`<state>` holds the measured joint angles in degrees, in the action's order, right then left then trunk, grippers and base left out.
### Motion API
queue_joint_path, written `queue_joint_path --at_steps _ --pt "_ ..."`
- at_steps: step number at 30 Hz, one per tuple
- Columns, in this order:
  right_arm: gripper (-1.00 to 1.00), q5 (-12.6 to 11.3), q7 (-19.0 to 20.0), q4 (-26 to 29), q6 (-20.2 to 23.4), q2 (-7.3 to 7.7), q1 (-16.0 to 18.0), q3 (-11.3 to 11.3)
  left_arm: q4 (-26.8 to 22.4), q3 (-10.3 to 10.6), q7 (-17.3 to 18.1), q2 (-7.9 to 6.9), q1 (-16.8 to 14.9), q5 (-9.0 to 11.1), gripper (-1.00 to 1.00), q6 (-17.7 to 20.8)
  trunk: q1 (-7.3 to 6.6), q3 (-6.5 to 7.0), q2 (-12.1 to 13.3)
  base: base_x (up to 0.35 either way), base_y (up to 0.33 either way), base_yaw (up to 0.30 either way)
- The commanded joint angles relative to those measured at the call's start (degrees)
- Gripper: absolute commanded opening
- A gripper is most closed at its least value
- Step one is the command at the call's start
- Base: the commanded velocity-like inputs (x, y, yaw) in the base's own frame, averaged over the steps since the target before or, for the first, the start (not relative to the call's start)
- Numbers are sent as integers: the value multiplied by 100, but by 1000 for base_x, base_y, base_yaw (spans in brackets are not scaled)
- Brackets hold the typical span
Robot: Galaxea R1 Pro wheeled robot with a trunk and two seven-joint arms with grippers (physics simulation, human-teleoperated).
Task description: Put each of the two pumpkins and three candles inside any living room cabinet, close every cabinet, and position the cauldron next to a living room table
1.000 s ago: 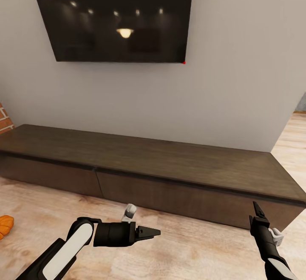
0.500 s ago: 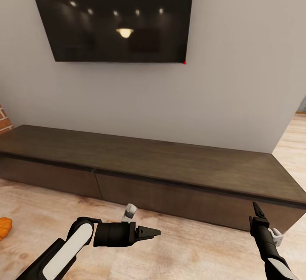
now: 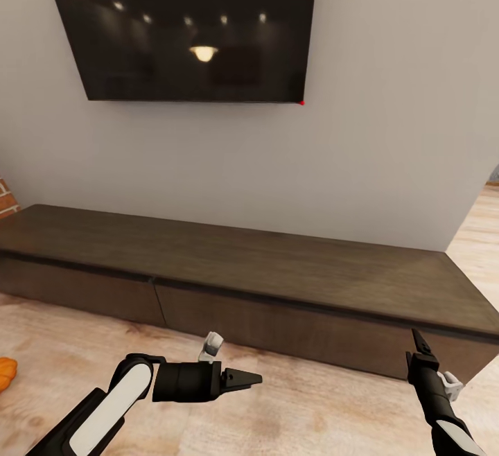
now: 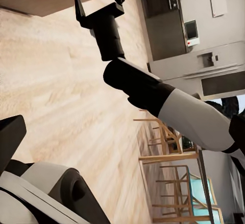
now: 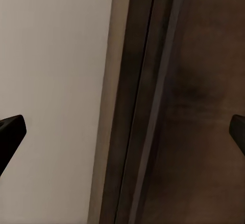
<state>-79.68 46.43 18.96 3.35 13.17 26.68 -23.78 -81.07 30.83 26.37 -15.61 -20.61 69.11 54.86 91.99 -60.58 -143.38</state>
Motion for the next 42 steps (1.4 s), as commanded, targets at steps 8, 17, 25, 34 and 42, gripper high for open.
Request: queue_joint_path --at_steps 8,17,25,34,42 --pt "100 -53 15 -6 35 1 4 5 4 4 26 -3 -5 -12 100 7 -1 -5 -2 75 0 0" --pt "100 -56 15 -7 35 1 4 5 2 5 26 -3 -5 -12 100 7 -1 -5 -2 48 0 0" --pt "100 -56 15 -13 42 5 4 5 4 5 26 -3 -5 -12 100 7 -1 -5 -2 54 6 0" --pt "100 -56 -1 -15 15 2 4 9 4 6 26 -2 -5 -12 100 7 -1 -5 -2 50 3 0" --pt "100 -56 -196 -6 -14 1 4 8 4 4 26 -3 -5 -16 100 7 -1 -5 -2 119 0 0"
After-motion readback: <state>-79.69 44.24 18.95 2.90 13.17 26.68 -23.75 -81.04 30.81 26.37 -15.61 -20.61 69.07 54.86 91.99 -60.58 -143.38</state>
